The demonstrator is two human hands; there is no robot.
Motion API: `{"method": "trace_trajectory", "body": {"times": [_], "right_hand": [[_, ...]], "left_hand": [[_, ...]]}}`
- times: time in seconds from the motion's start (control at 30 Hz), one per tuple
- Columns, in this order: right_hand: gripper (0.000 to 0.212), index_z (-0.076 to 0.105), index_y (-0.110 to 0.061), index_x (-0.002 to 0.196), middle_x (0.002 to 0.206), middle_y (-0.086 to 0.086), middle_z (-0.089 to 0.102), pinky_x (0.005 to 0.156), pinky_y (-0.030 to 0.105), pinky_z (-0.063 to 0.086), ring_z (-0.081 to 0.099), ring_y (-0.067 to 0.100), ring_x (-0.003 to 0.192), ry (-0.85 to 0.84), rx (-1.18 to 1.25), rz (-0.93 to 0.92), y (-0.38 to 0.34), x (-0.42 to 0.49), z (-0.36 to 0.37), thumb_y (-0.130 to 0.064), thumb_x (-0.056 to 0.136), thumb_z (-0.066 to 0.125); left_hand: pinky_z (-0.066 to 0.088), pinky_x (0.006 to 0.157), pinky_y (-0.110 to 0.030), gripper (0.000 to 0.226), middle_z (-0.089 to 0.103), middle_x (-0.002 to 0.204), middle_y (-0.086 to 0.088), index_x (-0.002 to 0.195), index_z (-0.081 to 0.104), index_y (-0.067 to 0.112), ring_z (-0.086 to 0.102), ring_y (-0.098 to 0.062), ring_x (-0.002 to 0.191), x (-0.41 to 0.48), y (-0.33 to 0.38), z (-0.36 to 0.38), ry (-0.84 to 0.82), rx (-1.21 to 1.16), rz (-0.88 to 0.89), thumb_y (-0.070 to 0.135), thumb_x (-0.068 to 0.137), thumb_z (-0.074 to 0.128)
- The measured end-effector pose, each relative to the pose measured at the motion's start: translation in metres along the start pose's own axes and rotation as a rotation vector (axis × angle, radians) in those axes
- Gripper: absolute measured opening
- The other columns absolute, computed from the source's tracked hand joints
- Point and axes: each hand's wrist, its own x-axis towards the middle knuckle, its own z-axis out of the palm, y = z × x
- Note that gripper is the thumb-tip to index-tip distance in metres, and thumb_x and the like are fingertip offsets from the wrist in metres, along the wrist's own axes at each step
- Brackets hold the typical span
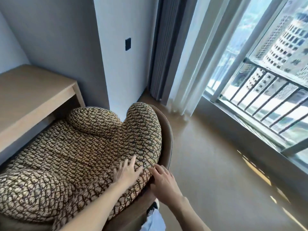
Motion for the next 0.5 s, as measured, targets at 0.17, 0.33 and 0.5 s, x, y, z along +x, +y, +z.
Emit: {"method": "trace_trajectory", "body": {"times": [0.17, 0.33, 0.5], "right_hand": [[0.054, 0.04, -0.023, 0.154, 0.163, 0.0, 0.037, 0.124, 0.043, 0.031, 0.026, 0.024, 0.155, -0.102, -0.064, -0.095, 0.056, 0.073, -0.015, -0.036, 0.103, 0.052], [0.054, 0.037, -0.023, 0.158, 0.171, 0.002, 0.028, 0.129, 0.047, 0.023, 0.016, 0.024, 0.161, -0.145, -0.161, -0.336, 0.075, 0.15, -0.031, -0.039, 0.107, 0.048], [0.051, 0.037, -0.029, 0.155, 0.173, 0.0, 0.025, 0.13, 0.054, 0.019, 0.011, 0.022, 0.162, -0.15, -0.284, -0.504, 0.082, 0.218, -0.04, -0.038, 0.106, 0.048]], "left_hand": [[0.021, 0.119, -0.067, 0.089, 0.04, 0.164, -0.014, 0.164, 0.023, 0.031, 0.036, -0.039, 0.151, 0.028, 0.012, 0.057, 0.18, 0.1, -0.063, 0.084, 0.093, 0.014], [0.033, 0.116, -0.067, 0.082, 0.051, 0.156, -0.015, 0.159, 0.037, 0.028, 0.048, -0.038, 0.144, 0.033, 0.011, 0.058, 0.192, 0.104, -0.085, 0.079, 0.096, 0.027], [0.037, 0.114, -0.071, 0.081, 0.048, 0.158, -0.014, 0.158, 0.039, 0.03, 0.047, -0.037, 0.145, 0.03, 0.02, 0.053, 0.154, 0.077, -0.141, 0.082, 0.096, 0.027]]}}
